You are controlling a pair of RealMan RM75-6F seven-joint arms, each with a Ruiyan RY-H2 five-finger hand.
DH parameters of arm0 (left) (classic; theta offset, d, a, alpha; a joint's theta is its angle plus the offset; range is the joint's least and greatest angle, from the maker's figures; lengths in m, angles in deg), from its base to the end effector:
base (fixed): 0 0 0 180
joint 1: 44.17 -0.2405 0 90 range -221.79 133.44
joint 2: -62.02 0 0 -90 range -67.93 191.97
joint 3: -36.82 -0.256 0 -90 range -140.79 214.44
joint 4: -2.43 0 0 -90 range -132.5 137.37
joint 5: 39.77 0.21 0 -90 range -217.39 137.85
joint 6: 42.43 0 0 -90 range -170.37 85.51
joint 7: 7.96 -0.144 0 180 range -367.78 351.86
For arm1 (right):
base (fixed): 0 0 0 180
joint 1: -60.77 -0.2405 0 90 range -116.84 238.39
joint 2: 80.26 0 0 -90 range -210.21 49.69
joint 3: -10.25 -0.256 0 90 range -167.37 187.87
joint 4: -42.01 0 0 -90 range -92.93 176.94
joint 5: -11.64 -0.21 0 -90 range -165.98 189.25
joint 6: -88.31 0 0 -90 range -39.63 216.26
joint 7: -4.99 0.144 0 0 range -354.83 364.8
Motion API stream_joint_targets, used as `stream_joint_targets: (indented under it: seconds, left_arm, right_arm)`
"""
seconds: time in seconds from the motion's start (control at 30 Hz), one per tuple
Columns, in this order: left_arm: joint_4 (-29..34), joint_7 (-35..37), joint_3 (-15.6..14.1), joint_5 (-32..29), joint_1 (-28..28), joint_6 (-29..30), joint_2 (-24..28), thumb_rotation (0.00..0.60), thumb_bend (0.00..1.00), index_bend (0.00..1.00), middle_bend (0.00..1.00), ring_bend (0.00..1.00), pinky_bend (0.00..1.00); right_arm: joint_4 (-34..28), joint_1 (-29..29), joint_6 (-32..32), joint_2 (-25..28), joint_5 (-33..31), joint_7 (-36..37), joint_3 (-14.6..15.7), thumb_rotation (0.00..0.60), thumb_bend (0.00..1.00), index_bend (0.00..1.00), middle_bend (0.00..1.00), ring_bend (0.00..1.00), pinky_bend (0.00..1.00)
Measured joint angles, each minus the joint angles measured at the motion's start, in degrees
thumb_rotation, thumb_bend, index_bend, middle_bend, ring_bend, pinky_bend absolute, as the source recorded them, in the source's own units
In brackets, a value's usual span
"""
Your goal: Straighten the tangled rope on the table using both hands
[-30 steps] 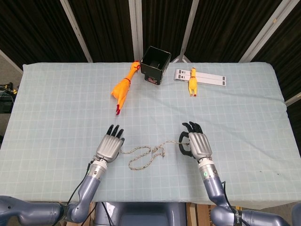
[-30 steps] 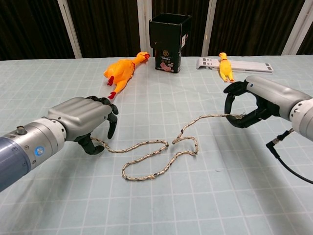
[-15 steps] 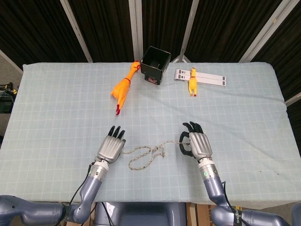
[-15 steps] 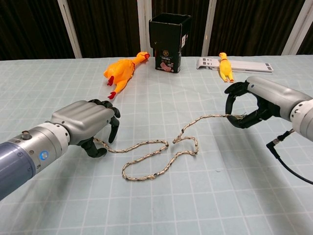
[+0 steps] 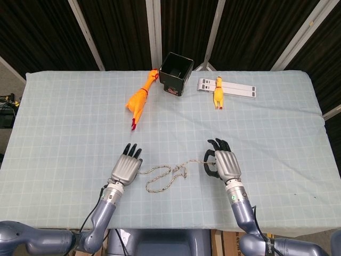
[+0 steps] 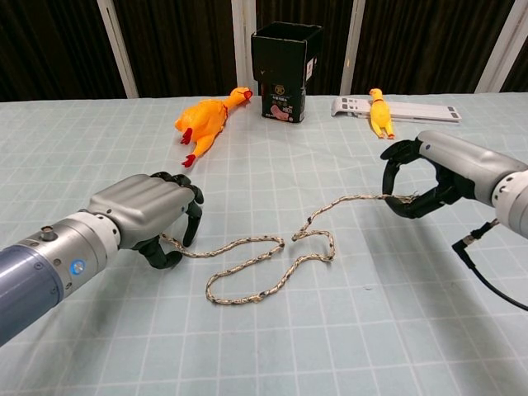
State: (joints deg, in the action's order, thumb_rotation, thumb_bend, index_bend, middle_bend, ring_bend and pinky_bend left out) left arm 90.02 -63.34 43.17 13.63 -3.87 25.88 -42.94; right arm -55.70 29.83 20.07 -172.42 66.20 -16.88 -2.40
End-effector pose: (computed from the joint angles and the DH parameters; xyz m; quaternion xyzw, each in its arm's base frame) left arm -0.1194 0.2789 -0.0868 -0.7832 -0.2938 -0.2667 0.4787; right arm -0.1620 -0.2904 -0.0115 0.6007 -0.5289 0.4067 0.4404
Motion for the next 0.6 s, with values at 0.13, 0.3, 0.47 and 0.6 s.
stream_joint_targets:
  seconds: [0.13,0.3,0.47,0.6]
  left_arm:
    - [-0.1,0.14,-0.03,-0.1,0.06,0.03,-0.22,0.6,0.48,0.55,0.13,0.0,0.0]
    - [-0.41,0.26,-0.12,-0.31,0.01,0.16,-0.34,0.6,0.5,0.56,0.14,0.0,0.0]
    - [-0.59,0.6,-0.13,-0.54,-0.16,0.34,-0.43,0.6,0.53,0.57,0.14,0.0,0.0]
    - [-0.67,0.84,-0.25,-0.51,-0.27,0.41,-0.43,0.6,0.55,0.57,0.14,0.0,0.0]
  right_arm:
    - [0.13,0.01,-0.08,-0.06,-0.02,-0.05,0.04,0.6,0.47,0.64,0.17,0.0,0.0]
    - [0.12,0.04,-0.06,0.02,-0.04,0.04,0.07,0.6,0.47,0.64,0.17,0.0,0.0]
    - [0.01,0.12,-0.08,0.2,-0.01,0.07,0.14,0.6,0.47,0.64,0.17,0.0,0.0]
    - [0.0,0.18,-0.09,0.34,0.04,0.11,0.22,0.6,0.47,0.64,0.17,0.0,0.0]
